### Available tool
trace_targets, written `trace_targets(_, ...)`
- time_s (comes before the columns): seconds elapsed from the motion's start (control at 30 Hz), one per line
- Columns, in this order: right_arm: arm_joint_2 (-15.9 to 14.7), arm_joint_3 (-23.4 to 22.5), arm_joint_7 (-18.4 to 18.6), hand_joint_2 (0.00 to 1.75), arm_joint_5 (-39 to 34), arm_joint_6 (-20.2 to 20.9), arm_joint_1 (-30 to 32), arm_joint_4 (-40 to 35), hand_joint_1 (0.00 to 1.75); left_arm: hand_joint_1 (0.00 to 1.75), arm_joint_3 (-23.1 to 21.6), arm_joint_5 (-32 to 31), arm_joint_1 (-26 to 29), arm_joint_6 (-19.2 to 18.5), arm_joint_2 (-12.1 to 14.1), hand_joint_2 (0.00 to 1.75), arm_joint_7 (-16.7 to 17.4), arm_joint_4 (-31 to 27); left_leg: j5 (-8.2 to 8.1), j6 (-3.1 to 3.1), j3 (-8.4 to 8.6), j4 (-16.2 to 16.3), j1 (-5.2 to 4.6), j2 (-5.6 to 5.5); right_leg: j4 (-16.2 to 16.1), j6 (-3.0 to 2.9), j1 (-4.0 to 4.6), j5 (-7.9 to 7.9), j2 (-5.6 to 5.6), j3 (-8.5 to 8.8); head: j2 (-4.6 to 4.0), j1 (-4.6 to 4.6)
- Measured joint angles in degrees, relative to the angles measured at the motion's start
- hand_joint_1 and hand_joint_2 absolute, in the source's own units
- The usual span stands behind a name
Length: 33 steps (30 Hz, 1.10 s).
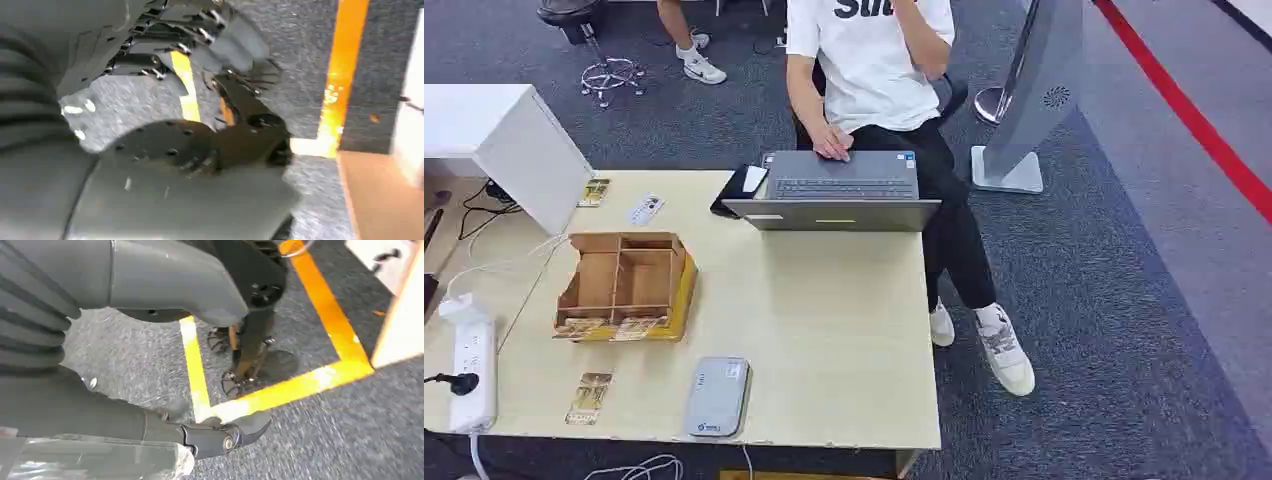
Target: Pass the card to the sensor for recognition and then transmit it.
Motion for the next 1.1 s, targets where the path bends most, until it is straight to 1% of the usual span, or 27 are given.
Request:
trace_targets(0.13,1.4,-3.99,1.96,1.75,0.5,-2.09,-0.05,-2.66,0.0,0.0,2.97,2.31,0.07,1.09,-1.44,1.75,0.2,-2.55,0.01,0.0,0.01,0.0,0.0,0.0,0.0,0.0,0.0,0.01,-0.01,0.03,0.0,0.0)
trace_targets(0.17,1.77,-4.89,2.32,0.0,0.5,-2.73,-0.03,-3.32,0.0,0.0,3.89,2.77,0.08,1.42,-1.86,1.75,0.28,-3.17,0.01,0.0,0.02,0.0,0.0,0.0,0.0,0.0,0.0,0.02,0.0,0.03,0.0,0.0)
trace_targets(0.2,2.25,-5.91,2.58,0.0,0.37,-3.47,-0.03,-4.04,0.0,0.0,5.02,3.29,0.08,1.86,-2.3,1.75,0.46,-3.91,0.03,-0.03,0.03,0.0,0.0,0.0,0.0,0.0,0.0,0.02,0.0,0.03,0.0,0.0)
trace_targets(0.23,2.65,-6.84,2.84,0.0,0.09,-4.0,-0.02,-4.72,0.0,0.0,6.06,3.76,0.08,2.25,-2.73,0.0,0.7,-4.57,0.03,-0.03,0.03,0.0,0.0,0.0,0.0,0.0,0.0,0.02,0.0,0.03,0.0,0.0)
trace_targets(0.27,3.1,-7.78,2.9,0.0,-0.33,-4.41,-0.02,-5.35,0.0,0.0,7.15,4.17,0.08,2.45,-3.17,0.0,0.79,-5.18,0.03,-0.03,0.04,0.0,0.0,0.0,0.0,-0.01,0.0,0.03,0.0,0.03,0.0,0.0)
trace_targets(0.3,3.48,-8.79,2.9,0.0,-0.72,-4.59,-0.02,-6.01,0.0,0.0,8.27,4.57,0.04,2.6,-3.52,1.75,0.79,-5.77,0.03,-0.03,0.04,0.0,0.0,0.0,0.0,-0.01,0.0,0.03,0.0,0.04,0.0,0.0)
trace_targets(0.33,3.97,-10.02,2.88,1.75,-1.28,-4.55,-0.04,-6.75,0.0,0.0,9.63,5.02,-0.01,2.88,-3.98,1.75,0.81,-6.44,0.03,-0.03,0.04,0.0,0.0,0.0,0.0,-0.01,0.0,0.03,0.0,0.04,0.0,0.0)
trace_targets(0.47,5.4,-14.6,2.42,1.75,-2.87,-2.6,-0.14,-9.0,0.0,0.0,14.87,6.1,-0.15,2.86,-5.55,1.75,0.96,-8.72,0.06,-0.05,0.05,0.0,0.0,0.0,0.01,-0.02,0.0,0.04,0.0,0.04,0.0,0.0)
trace_targets(0.6,6.84,-19.57,2.18,1.75,-3.95,1.35,-0.71,-11.25,0.0,0.0,19.26,6.53,0.12,2.91,-7.1,1.75,0.96,-12.58,0.08,-0.03,0.04,0.0,0.0,0.0,0.01,-0.03,0.0,0.07,-0.01,0.06,0.0,0.0)
trace_targets(0.73,8.07,-23.8,1.81,1.75,-4.57,4.77,-1.49,-13.16,0.0,0.0,21.49,6.75,1.41,4.83,-8.24,1.75,0.96,-18.04,0.09,-0.05,0.06,0.0,0.0,0.0,0.01,-0.03,0.0,0.09,0.0,0.06,0.0,0.0)
trace_targets(0.93,9.99,-29.51,1.46,1.75,-6.17,9.14,-2.56,-15.93,0.0,0.0,24.06,7.03,3.66,9.25,-10.14,1.75,1.44,-27.28,0.11,-0.07,0.07,0.0,0.0,0.0,0.01,-0.04,0.0,0.1,-0.01,0.07,0.0,0.0)
trace_targets(1.1,11.32,-31.97,0.94,1.75,-7.41,11.5,-2.53,-18.21,0.0,0.0,25.4,5.17,5.94,12.57,-11.39,1.75,0.89,-36.44,0.14,-0.12,0.09,0.0,0.02,-0.01,0.01,-0.04,0.01,0.1,-0.01,0.07,0.0,0.0)
